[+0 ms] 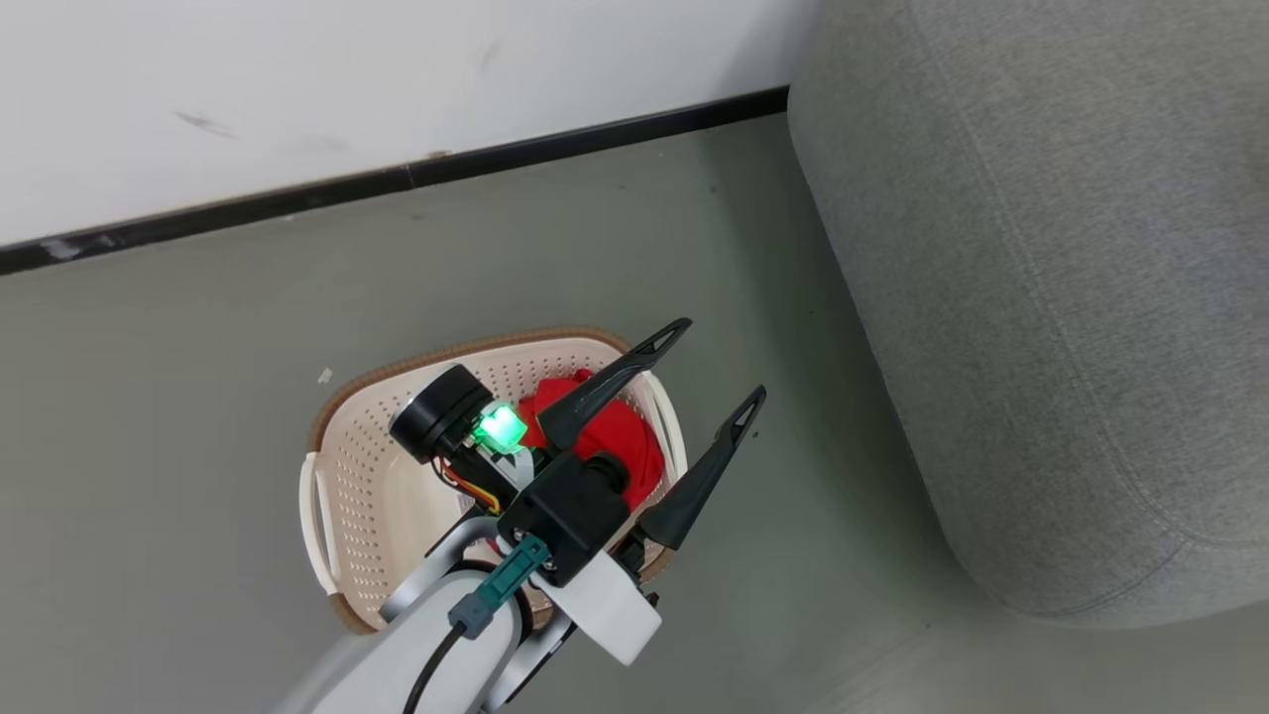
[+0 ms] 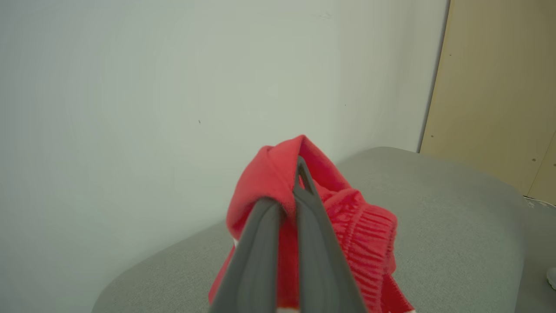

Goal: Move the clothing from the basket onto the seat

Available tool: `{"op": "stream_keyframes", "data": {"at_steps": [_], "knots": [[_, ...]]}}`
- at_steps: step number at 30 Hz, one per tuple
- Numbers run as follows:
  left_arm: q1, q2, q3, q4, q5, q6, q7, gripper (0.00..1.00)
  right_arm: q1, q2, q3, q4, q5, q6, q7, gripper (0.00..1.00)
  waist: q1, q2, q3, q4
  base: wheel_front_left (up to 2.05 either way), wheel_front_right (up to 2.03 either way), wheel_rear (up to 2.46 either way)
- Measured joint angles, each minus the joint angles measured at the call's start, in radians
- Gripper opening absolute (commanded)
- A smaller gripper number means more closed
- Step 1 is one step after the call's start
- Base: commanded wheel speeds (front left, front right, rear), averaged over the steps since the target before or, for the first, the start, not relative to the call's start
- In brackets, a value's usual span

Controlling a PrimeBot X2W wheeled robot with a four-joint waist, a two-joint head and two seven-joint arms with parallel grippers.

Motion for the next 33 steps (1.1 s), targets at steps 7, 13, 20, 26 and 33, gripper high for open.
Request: {"op": "stream_keyframes", "data": {"at_steps": [7,13,20,26,33], "knots": [[-0.027,0.0,-0.014,-0.021,0.008,-0.014,0.018,1.0,0.004,0.059,-0.016,0.067,-0.036,0.0,-0.035,0.0,0.0001,0.0,0.05,0.028,0.0,0.0,0.0],[-0.046,0.002,-0.015,-0.026,0.015,-0.02,0.026,1.0,0.004,0.118,-0.016,0.108,-0.058,0.0,-0.052,0.0,0.0,0.0,0.088,0.052,0.0,0.0,0.0],[-0.067,0.001,-0.015,-0.029,0.015,-0.024,0.026,1.0,0.005,0.185,-0.007,0.156,-0.067,0.0,-0.071,0.0,0.0,0.0,0.125,0.077,0.0,0.0,0.0],[-0.079,0.001,-0.014,-0.03,0.015,-0.026,0.025,1.0,0.026,0.197,-0.021,0.196,-0.077,0.0,-0.076,0.0,0.0,0.0,0.149,0.095,0.0,0.0,0.0],[-0.091,0.002,-0.003,-0.017,0.015,-0.033,0.015,1.0,0.028,0.211,-0.029,0.198,-0.077,0.0,-0.094,0.97,0.0,0.0,0.164,0.098,0.0,0.0,0.0]]}}
